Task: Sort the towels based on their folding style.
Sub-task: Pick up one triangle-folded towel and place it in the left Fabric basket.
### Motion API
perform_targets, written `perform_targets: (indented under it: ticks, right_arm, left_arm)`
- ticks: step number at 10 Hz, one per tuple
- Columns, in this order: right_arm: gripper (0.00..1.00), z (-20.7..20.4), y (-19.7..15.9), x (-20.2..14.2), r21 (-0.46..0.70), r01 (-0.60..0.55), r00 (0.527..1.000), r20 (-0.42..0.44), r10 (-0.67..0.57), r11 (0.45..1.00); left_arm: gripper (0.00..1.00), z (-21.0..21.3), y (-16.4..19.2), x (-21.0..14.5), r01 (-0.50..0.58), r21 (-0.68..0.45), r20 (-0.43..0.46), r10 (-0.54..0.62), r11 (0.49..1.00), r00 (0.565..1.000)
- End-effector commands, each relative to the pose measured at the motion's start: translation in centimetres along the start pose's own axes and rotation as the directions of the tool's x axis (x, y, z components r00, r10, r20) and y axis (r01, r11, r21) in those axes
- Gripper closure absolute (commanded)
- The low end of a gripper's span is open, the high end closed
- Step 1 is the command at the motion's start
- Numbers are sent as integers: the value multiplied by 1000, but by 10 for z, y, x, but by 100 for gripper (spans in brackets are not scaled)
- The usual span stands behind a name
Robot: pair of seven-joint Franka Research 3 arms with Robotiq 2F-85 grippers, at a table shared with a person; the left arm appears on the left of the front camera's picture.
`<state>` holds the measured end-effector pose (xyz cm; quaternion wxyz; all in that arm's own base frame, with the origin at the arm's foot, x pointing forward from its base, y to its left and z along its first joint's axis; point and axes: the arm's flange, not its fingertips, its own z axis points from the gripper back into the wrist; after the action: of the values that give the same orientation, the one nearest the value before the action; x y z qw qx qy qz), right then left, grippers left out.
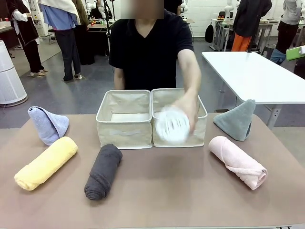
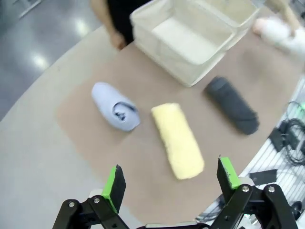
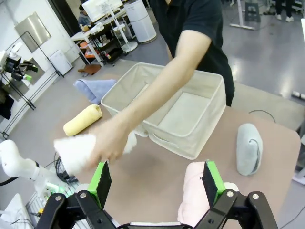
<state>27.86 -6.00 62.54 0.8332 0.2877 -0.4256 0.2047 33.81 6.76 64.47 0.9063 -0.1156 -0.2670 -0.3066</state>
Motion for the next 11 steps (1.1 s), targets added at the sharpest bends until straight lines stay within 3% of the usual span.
perform_targets:
  ticks: [1,3,6,7,9,11]
  right_arm:
    - [0,-1,0,-1,24,-12,1000,4,12,1000]
    - [0,-1,0,-1,24,-12,1000,4,12,1000]
    - [0,-1,0,-1,24,-12,1000,4,12,1000]
    - [0,-1,0,-1,24,-12,1000,4,12,1000]
    - [0,-1,0,-1,24,-12,1000,4,12,1000]
    - [0,-1,0,-1,24,-12,1000,4,12,1000]
  left_arm:
    - [0,-21,-15,37,-79,211,-241,130,974,962]
    - [0,-63,-13,64,-164,205,-380,233,965,895]
    - [0,-160,0,66,-330,318,-378,438,889,815]
    - [0,-183,5,66,-351,309,-378,453,884,807]
    - [0,-215,26,65,-336,423,-302,481,841,823]
    - [0,-233,41,60,-310,501,-283,492,808,824]
